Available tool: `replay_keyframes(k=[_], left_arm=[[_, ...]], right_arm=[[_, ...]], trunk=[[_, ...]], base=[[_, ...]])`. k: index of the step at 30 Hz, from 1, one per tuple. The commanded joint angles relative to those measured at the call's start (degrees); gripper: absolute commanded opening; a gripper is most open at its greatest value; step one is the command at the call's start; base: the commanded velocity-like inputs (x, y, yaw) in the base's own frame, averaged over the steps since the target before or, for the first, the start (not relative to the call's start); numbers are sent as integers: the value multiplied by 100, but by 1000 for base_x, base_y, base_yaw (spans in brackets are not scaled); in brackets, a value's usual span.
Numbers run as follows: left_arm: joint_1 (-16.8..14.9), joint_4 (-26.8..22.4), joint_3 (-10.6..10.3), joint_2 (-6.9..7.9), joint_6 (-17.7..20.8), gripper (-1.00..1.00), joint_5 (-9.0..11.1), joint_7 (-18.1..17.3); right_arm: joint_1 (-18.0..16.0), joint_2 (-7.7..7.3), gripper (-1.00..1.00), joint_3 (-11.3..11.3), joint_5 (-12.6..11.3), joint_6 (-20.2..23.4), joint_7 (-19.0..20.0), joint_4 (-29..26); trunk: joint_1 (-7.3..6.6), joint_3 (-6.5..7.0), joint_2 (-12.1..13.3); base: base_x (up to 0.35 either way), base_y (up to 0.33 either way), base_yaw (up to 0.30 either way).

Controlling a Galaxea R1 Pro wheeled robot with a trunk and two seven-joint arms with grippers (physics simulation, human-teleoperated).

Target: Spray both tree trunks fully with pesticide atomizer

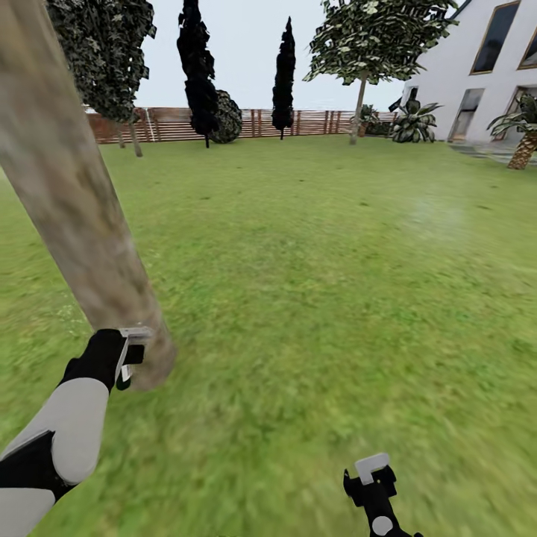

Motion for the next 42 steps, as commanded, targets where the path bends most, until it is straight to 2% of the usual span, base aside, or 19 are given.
replay_keyframes(k=[1,3,5,9,17,23,26,28,42], left_arm=[[-1,-10,31,7,14,-100,-53,-57],[3,-10,85,27,10,-100,-53,-57],[9,-10,322,34,-3,-100,-56,-53],[29,-2,520,95,-39,-100,-62,-57],[36,16,518,81,-47,-100,-69,-49],[451,-1,523,79,-72,-100,-62,-49],[643,13,532,46,-686,-100,-60,-49],[683,84,533,-1,-890,-100,-52,-49],[891,104,505,-3,-848,-100,-87,-66]], right_arm=[[-3,0,100,46,-1,0,-41,7],[-3,0,100,46,-1,0,-42,5],[-3,0,100,45,-1,0,-41,8],[-3,0,100,43,-1,0,-41,6],[-3,0,100,45,-1,0,-41,8],[-3,0,100,43,-1,0,-41,7],[-3,0,100,44,-1,0,-41,6],[-3,0,100,42,-1,0,-44,4],[-3,0,100,41,-1,0,-47,8]], trunk=[[-1,-5,-2],[-1,-5,-2],[-1,-5,-2],[-1,-5,-2],[-1,-5,-2],[-1,-5,-2],[-1,-5,-2],[-1,-5,-2],[-1,-5,-2]], base=[[0,-273,273],[0,-273,276],[0,-273,278],[0,-273,278],[149,-226,70],[102,-56,186],[14,-4,275],[143,-129,132],[137,-226,6]])
